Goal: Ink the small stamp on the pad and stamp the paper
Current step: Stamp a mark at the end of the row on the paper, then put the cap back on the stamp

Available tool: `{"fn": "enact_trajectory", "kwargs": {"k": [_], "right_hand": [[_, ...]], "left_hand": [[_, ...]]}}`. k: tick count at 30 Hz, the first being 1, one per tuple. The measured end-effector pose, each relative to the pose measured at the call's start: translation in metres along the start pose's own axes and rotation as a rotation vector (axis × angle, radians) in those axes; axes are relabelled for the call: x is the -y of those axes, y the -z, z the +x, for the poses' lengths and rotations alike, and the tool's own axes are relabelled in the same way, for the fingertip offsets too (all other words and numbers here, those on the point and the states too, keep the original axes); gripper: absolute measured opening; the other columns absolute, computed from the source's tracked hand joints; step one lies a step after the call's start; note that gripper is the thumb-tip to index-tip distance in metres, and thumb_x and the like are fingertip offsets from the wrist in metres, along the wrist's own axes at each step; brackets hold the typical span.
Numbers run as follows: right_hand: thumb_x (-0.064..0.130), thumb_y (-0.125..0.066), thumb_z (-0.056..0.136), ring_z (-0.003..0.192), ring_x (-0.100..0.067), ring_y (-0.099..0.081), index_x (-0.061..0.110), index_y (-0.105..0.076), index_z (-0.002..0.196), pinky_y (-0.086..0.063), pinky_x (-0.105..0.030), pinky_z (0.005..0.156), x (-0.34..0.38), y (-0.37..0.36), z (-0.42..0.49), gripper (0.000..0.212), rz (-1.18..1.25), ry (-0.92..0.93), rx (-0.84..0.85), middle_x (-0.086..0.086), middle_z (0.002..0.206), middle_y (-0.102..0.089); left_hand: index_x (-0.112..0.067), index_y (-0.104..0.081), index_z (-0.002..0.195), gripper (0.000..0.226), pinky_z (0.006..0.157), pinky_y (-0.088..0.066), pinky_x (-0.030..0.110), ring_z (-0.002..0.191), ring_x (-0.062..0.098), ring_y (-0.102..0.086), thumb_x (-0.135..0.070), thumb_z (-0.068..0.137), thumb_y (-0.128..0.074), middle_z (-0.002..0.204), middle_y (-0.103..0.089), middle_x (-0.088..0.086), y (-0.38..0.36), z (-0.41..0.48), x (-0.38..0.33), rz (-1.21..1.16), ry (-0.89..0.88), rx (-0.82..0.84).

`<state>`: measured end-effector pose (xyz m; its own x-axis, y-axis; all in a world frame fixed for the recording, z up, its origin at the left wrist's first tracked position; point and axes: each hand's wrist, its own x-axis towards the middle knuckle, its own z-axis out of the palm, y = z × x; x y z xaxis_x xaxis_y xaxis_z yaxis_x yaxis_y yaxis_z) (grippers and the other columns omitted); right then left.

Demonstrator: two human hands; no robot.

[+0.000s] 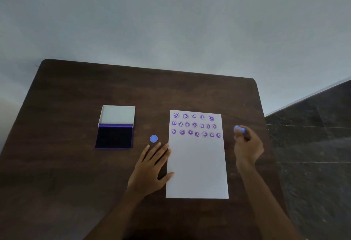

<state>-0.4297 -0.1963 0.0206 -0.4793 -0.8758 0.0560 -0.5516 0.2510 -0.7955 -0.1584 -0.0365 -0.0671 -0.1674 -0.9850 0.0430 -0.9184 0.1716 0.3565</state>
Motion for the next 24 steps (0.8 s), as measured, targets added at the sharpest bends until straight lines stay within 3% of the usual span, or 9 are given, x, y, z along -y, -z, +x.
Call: {"fn": "enact_trajectory", "kwargs": {"k": [2,6,9,11,14,16,18,20,24], "right_hand": [[0.028,-0.072,0.085,0.075,-0.004,-0.068,0.023,-0.073,0.097,-0.059,-0.028,0.074,0.003,0.013,-0.003,0.013,0.148,-0.17,-0.045,0.005,0.084,-0.073],[0.031,-0.074,0.083,0.081,-0.01,-0.07,0.026,-0.072,0.096,-0.06,-0.032,0.075,0.012,0.023,-0.028,0.014,0.193,-0.222,0.051,0.005,0.089,-0.074],[0.029,-0.072,0.084,0.075,-0.011,-0.071,0.028,-0.072,0.092,-0.06,-0.031,0.07,0.024,0.013,-0.06,0.008,0.132,-0.168,0.207,0.009,0.085,-0.074],[0.028,-0.072,0.084,0.076,-0.012,-0.07,0.022,-0.072,0.099,-0.057,-0.028,0.07,0.036,-0.005,-0.082,0.016,0.083,-0.098,0.316,0.003,0.088,-0.075],[0.025,-0.073,0.084,0.082,-0.008,-0.065,0.016,-0.069,0.104,-0.05,-0.019,0.074,0.056,-0.037,-0.113,0.023,-0.018,0.08,0.431,0.007,0.094,-0.07],[0.019,-0.073,0.083,0.083,-0.008,-0.061,0.011,-0.069,0.104,-0.046,-0.016,0.074,0.068,-0.058,-0.129,0.022,-0.073,0.212,0.5,0.003,0.092,-0.068],[0.013,-0.071,0.085,0.086,-0.014,-0.061,0.008,-0.069,0.104,-0.047,-0.022,0.078,0.074,-0.077,-0.139,0.02,-0.125,0.31,0.595,-0.004,0.094,-0.07],[0.011,-0.066,0.087,0.092,-0.021,-0.062,0.006,-0.067,0.107,-0.046,-0.026,0.084,0.077,-0.094,-0.145,0.02,-0.189,0.334,0.679,-0.01,0.1,-0.071],[0.015,-0.064,0.09,0.095,-0.021,-0.061,0.003,-0.064,0.109,-0.037,-0.02,0.088,0.075,-0.118,-0.15,0.023,-0.256,0.258,0.765,-0.014,0.108,-0.068]], "left_hand": [[-0.021,-0.044,0.15,0.069,0.121,-0.028,0.049,0.152,0.018,-0.026,-0.062,0.094,-0.049,0.161,-0.036,-0.002,0.001,-0.001,-0.001,-0.042,-0.007,-0.036],[-0.013,-0.055,0.142,0.057,0.117,-0.038,0.042,0.143,0.019,-0.042,-0.046,0.094,-0.057,0.153,-0.048,0.003,0.012,-0.002,-0.003,-0.208,0.024,-0.236],[-0.012,-0.054,0.141,0.049,0.113,-0.038,0.023,0.136,0.01,-0.046,-0.03,0.096,-0.061,0.146,-0.053,0.001,0.031,0.0,-0.008,-0.378,0.225,-0.39],[-0.017,-0.05,0.144,0.047,0.112,-0.038,0.019,0.135,0.005,-0.044,-0.023,0.098,-0.062,0.146,-0.053,-0.002,0.045,0.002,-0.011,-0.504,0.428,-0.428],[-0.025,-0.046,0.146,0.049,0.104,-0.047,0.028,0.131,0.012,-0.052,-0.02,0.099,-0.059,0.147,-0.053,-0.003,0.057,0.008,-0.011,-0.676,0.693,-0.397],[-0.026,-0.045,0.147,0.053,0.096,-0.043,0.016,0.127,0.009,-0.055,-0.012,0.098,-0.059,0.145,-0.056,-0.003,0.063,0.012,-0.007,-0.756,0.802,-0.382],[-0.023,-0.043,0.149,0.058,0.094,-0.038,0.009,0.126,0.005,-0.054,-0.003,0.097,-0.058,0.145,-0.056,-0.001,0.068,0.016,-0.003,-0.826,0.847,-0.354],[-0.02,-0.04,0.151,0.062,0.1,-0.038,0.014,0.13,0.009,-0.054,0.002,0.096,-0.056,0.146,-0.055,0.001,0.07,0.019,0.001,-0.874,0.859,-0.302],[-0.02,-0.034,0.154,0.066,0.105,-0.038,0.021,0.135,0.013,-0.052,0.004,0.097,-0.054,0.147,-0.054,0.004,0.071,0.027,0.007,-0.939,0.837,-0.196]]}}
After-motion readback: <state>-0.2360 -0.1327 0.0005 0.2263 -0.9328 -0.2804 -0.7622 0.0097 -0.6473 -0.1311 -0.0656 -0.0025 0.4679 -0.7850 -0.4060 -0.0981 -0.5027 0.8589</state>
